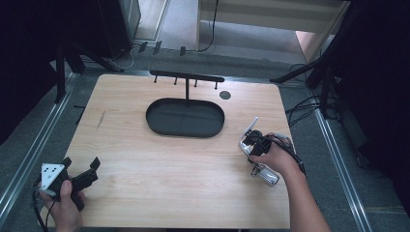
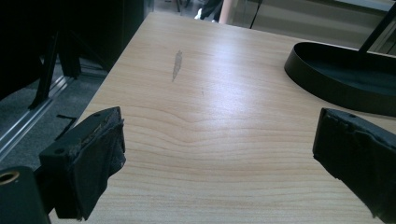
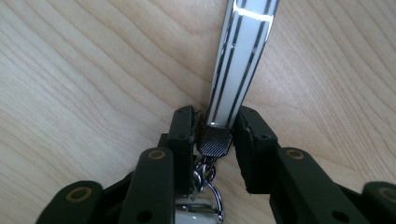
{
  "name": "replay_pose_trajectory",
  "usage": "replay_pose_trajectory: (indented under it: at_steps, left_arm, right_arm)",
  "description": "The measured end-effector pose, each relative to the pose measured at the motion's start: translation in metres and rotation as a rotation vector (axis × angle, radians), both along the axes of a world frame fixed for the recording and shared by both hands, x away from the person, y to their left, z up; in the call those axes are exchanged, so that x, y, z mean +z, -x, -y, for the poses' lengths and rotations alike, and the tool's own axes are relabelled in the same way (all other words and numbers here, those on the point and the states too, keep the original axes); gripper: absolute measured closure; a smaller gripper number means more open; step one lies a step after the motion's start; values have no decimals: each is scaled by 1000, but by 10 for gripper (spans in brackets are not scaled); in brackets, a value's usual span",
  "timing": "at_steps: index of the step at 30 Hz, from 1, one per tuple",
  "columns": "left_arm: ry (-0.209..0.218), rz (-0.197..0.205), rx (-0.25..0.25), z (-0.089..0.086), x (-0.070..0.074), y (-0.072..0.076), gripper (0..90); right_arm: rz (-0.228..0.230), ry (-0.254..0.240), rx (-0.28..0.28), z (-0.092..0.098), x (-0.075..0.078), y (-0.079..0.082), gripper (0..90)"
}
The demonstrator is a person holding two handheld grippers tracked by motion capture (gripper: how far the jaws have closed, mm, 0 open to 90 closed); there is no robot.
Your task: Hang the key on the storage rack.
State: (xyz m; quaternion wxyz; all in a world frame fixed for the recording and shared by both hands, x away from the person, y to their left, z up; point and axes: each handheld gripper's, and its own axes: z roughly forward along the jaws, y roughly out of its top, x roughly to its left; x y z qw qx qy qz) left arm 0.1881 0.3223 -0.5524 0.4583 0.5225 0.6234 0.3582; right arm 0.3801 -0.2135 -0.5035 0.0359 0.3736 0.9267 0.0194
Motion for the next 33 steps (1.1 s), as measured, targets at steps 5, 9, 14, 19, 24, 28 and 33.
replay_pose_trajectory:
  at_steps: [5, 9, 14, 19, 24, 28, 33]
  left_arm:
    - [-2, -1, -1, 0, 0, 0, 23]
    - [-4, -2, -1, 0, 0, 0, 23]
    - [-9, -3, -3, 0, 0, 0, 23]
    - [-6, 2, -2, 1, 0, 0, 23]
    - [0, 2, -5, 0, 0, 0, 23]
    - [0, -1, -4, 0, 0, 0, 23]
    - [-3, -3, -3, 0, 0, 0, 23]
  right_arm:
    - [5, -28, -17, 1, 0, 1, 751]
    - [1, -40, -15, 2, 0, 2, 755]
    - [5, -56, -37, 4, 0, 3, 753]
    - [-5, -80, -61, 7, 0, 1, 751]
    - [-1, -61, -86, 4, 0, 1, 759]
    - [31, -71, -90, 3, 0, 3, 759]
    - [85, -159, -135, 6, -1, 7, 760]
